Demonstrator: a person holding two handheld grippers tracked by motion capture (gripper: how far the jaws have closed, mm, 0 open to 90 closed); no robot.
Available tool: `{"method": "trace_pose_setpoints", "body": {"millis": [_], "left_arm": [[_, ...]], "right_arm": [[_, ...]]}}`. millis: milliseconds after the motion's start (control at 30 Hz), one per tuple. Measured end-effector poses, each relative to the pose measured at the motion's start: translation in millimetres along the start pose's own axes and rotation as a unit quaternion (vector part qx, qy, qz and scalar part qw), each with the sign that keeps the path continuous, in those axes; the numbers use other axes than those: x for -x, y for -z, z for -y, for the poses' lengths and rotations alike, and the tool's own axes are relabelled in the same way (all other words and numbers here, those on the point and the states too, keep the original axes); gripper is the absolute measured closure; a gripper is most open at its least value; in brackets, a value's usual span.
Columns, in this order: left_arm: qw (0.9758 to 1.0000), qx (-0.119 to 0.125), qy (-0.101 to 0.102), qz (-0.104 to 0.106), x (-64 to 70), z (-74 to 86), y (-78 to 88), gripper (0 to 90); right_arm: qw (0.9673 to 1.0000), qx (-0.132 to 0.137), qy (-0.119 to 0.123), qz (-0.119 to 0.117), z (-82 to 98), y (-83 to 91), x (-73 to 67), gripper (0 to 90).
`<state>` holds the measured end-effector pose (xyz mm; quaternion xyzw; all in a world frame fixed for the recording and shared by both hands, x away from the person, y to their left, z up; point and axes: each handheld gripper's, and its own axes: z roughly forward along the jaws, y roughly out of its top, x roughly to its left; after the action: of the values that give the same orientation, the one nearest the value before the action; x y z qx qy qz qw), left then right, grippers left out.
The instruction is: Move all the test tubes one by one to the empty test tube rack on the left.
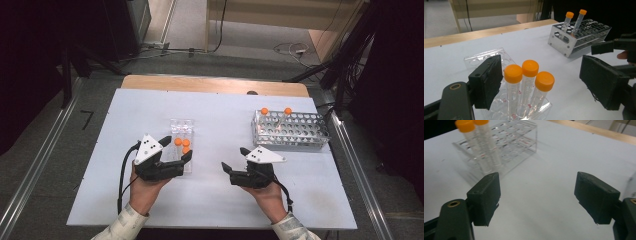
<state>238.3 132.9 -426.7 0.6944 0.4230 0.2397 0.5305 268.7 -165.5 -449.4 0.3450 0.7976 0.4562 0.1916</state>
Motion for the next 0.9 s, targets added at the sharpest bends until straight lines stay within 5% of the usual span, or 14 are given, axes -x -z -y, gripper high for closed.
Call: {"method": "trace_pose_setpoints", "body": {"millis": [133, 433, 633, 800, 900], "left_arm": [[1.0000, 0.001, 0.001, -0.005, -1.3, 0.2, 0.4, 18.8], [0.9999, 0.003, 0.005, -0.010, -4.9, 1.1, 0.8, 18.8], [0.9999, 0.003, 0.006, -0.008, -5.9, 0.9, 0.6, 18.8], [0.9999, 0.003, 0.011, -0.006, -7.6, 0.5, -0.8, 18.8], [0.9999, 0.003, 0.015, -0.004, -8.6, 0.4, -1.6, 18.8]], "right_arm": [[0.9983, 0.003, 0.003, 0.058, -1.3, 2.6, 13.1, 19.7], [0.9897, 0.012, -0.052, 0.133, -2.4, 8.9, 58.8, 20.8], [0.9765, 0.022, -0.096, 0.192, 0.0, 13.3, 99.2, 21.3], [0.9648, 0.035, -0.105, 0.239, 3.1, 14.8, 128.1, 24.7], [0.9616, 0.050, -0.122, 0.240, 4.2, 11.9, 140.9, 28.3]]}}
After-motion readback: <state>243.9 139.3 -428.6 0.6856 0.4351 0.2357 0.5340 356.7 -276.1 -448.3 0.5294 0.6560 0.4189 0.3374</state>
